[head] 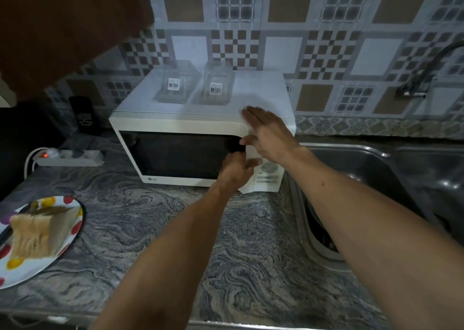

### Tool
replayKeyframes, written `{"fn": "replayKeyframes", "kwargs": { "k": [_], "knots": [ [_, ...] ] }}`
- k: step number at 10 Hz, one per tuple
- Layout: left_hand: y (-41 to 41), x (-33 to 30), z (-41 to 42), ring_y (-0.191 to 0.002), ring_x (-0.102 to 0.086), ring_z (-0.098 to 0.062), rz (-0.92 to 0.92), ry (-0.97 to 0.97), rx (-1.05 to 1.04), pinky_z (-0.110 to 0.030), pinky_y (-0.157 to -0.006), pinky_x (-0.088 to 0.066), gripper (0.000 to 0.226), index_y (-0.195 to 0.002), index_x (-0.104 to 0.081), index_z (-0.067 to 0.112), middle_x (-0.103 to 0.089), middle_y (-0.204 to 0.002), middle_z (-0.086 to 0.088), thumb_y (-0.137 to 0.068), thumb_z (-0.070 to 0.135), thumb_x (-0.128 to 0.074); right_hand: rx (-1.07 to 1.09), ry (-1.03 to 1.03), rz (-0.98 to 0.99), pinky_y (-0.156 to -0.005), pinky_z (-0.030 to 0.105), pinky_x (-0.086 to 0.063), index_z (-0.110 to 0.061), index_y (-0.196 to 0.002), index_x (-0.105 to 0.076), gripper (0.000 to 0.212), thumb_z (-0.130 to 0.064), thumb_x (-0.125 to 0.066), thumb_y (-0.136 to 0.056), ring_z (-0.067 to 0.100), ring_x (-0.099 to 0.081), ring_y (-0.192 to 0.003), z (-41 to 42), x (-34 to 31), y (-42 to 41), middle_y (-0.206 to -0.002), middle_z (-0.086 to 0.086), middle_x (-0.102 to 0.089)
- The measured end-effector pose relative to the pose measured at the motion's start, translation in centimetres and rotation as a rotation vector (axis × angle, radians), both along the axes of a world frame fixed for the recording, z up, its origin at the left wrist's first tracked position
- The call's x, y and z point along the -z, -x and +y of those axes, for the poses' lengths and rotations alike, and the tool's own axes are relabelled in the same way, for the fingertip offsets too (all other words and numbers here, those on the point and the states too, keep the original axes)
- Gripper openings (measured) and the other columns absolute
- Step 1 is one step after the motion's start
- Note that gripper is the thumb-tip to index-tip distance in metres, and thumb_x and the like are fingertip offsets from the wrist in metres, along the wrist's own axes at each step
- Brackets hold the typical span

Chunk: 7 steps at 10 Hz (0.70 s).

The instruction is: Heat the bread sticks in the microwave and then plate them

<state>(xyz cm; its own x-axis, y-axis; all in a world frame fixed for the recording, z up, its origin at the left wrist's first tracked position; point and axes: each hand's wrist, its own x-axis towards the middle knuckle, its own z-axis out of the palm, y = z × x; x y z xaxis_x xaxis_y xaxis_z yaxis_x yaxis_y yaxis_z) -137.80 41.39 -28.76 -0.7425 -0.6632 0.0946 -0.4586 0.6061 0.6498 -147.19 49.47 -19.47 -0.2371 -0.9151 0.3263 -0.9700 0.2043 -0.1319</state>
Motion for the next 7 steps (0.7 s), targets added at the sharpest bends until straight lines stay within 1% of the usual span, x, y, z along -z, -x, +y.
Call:
{"fn": "replayKeyframes", "kwargs": {
  "k": [1,2,3,4,5,6,7],
  "knots": [
    [0.3,-0.1,-0.3,-0.082,-0.065,-0.031,-0.05,-0.029,-0.01,-0.038,-0.07,-0.055,0.05,-0.112,-0.06,0.008,-0.068,-0.092,-0.012,-0.091,0.053,-0.058,-0.008,0.017,-0.021,-0.12,0.046,-0.024,-0.003,-0.151,-0.037,0.079,-0.036,-0.071,-0.089,0.035,-0.031,-0.146,0.0,0.1,0.1,-0.156,0.018,-0.036],
    [0.5,-0.8,-0.1,-0.084,-0.063,-0.025,-0.091,-0.097,-0.037,-0.036,-0.071,-0.053,0.05,-0.116,-0.055,0.007,-0.063,-0.092,-0.008,-0.091,0.05,-0.06,-0.01,0.014,-0.052,-0.121,0.042,-0.021,-0.005,-0.152,-0.035,0.08,-0.036,-0.072,-0.088,0.032,-0.028,-0.148,0.1,-0.1,0.1,-0.158,0.017,-0.033],
    [0.5,-1.9,0.8,-0.089,-0.059,-0.024,-0.18,-0.092,-0.077,-0.032,-0.072,-0.046,0.051,-0.121,-0.051,0.003,-0.057,-0.098,-0.009,-0.094,0.046,-0.058,0.012,-0.048,-0.084,-0.123,0.035,-0.014,-0.009,-0.156,-0.029,0.081,-0.034,-0.07,-0.09,0.028,-0.021,-0.15,0.1,-1.0,-0.3,-0.162,0.014,-0.025],
    [-0.3,-2.4,1.3,-0.109,-0.059,-0.03,-0.319,0.0,-0.05,-0.035,-0.084,-0.048,0.041,-0.122,-0.053,0.004,-0.059,-0.121,-0.015,-0.099,0.038,-0.052,0.046,-0.173,-0.087,-0.121,0.031,-0.013,-0.014,-0.159,-0.018,0.08,-0.029,-0.065,-0.095,0.027,-0.015,-0.152,0.1,-2.1,-0.7,-0.166,0.009,-0.014],
    [-2.3,-2.9,2.0,-0.108,-0.061,-0.032,-0.367,-0.002,0.018,-0.036,-0.086,-0.049,0.035,-0.122,-0.057,0.007,-0.063,-0.122,-0.016,-0.099,0.033,-0.05,0.072,-0.349,-0.042,-0.118,0.03,-0.019,-0.014,-0.16,-0.008,0.078,-0.006,-0.055,-0.097,0.027,-0.021,-0.149,0.3,-4.0,-0.6,-0.165,0.01,-0.014],
    [-5.4,-3.6,2.6,-0.111,-0.06,-0.036,-0.36,0.098,0.032,-0.039,-0.088,-0.049,0.039,-0.129,-0.05,0.007,-0.059,-0.125,-0.019,-0.098,0.03,-0.049,0.183,-0.389,0.033,-0.122,0.038,-0.02,-0.007,-0.159,-0.001,0.083,0.003,-0.049,-0.092,0.032,-0.018,-0.15,0.9,-4.8,-2.6,-0.166,0.015,-0.005],
    [-9.6,-4.5,2.3,-0.128,-0.046,-0.039,-0.36,0.188,0.056,-0.043,-0.105,-0.041,0.056,-0.146,-0.032,0.008,-0.038,-0.149,-0.02,-0.098,0.03,-0.048,0.242,-0.319,0.091,-0.125,0.041,-0.006,-0.003,-0.157,0.007,0.089,-0.004,-0.051,-0.089,0.031,0.002,-0.153,2.4,-2.5,-6.0,-0.165,0.017,0.008]
  ]
}}
